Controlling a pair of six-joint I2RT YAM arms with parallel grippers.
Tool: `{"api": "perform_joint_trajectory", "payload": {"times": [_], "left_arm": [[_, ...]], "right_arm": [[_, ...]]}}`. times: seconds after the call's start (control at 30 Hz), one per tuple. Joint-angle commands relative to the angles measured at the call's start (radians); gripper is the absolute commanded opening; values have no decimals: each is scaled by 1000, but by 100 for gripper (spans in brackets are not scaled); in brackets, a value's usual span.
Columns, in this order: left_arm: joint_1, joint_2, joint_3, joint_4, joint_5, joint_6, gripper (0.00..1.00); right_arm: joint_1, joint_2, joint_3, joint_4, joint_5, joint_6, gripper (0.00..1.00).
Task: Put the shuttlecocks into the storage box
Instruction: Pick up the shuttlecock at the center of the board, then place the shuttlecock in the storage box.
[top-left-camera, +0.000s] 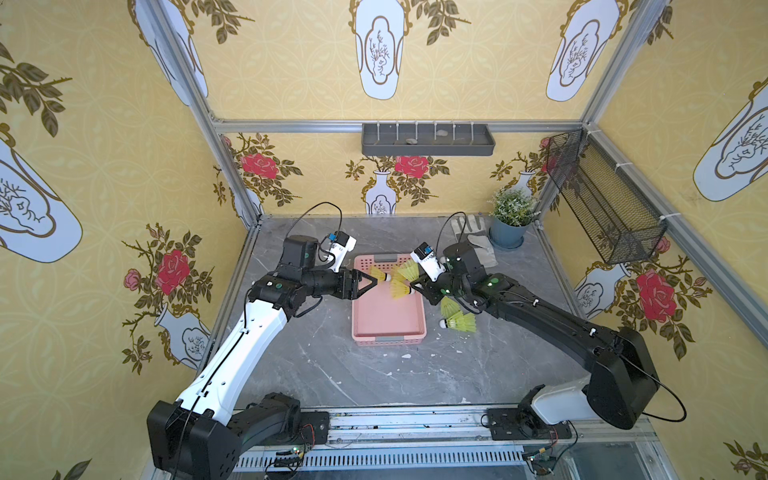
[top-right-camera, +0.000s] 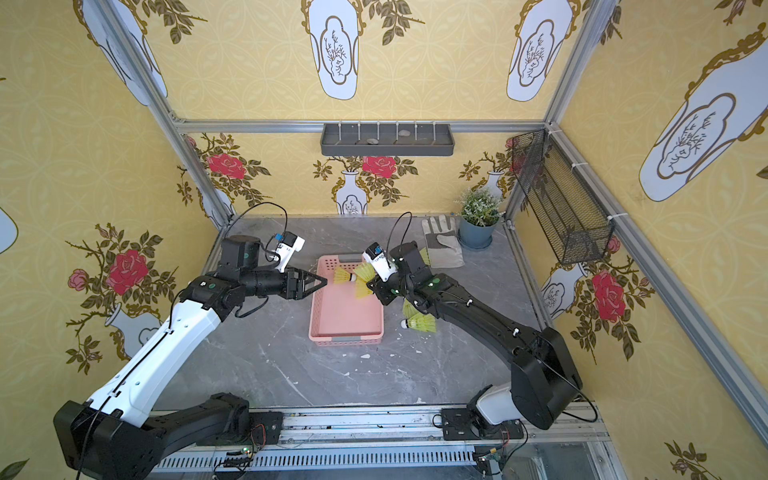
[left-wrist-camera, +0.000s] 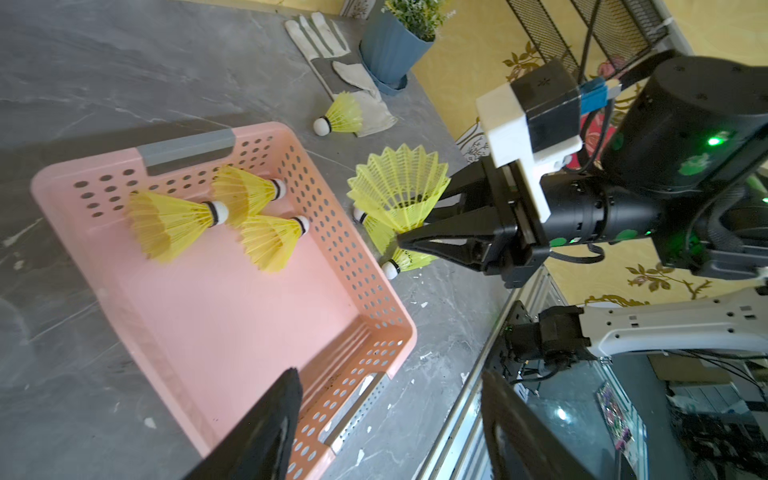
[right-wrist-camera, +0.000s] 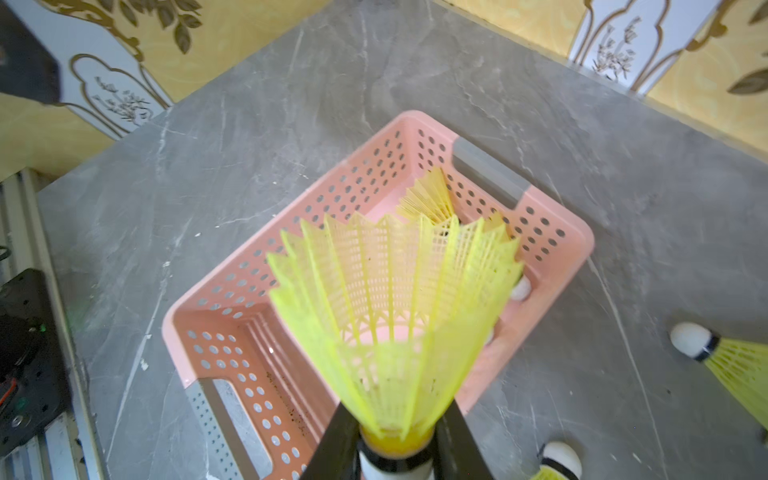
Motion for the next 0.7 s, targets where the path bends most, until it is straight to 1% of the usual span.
{"api": "perform_joint_trajectory", "payload": {"times": [0.0, 0.13, 0.23, 0.33, 0.37, 0.4, 0.57, 0.67], "left_arm": [[-18, 9, 15, 24, 70, 48, 67], [-48, 15, 30, 13, 58, 91, 62], [-75, 18, 45, -5, 34, 127, 61], [-94, 29, 63, -44, -41, 169, 60], [-129, 33, 72, -63, -71, 186, 60], [-135, 38, 76, -74, -91, 196, 59], [-144, 52, 83, -110, -121, 228, 53], [-150, 64, 88, -110, -110, 232, 49]], "right_arm": [[19, 16, 31, -36, -90, -63, 24], [45, 43, 67, -86, -146, -84, 24], [59, 58, 90, -117, -169, -96, 24], [68, 66, 101, -132, -197, -108, 24], [69, 67, 102, -131, -206, -109, 25], [70, 66, 102, -132, -209, -112, 25], [74, 63, 106, -132, -224, -114, 25], [76, 63, 109, -131, -231, -116, 26]]}}
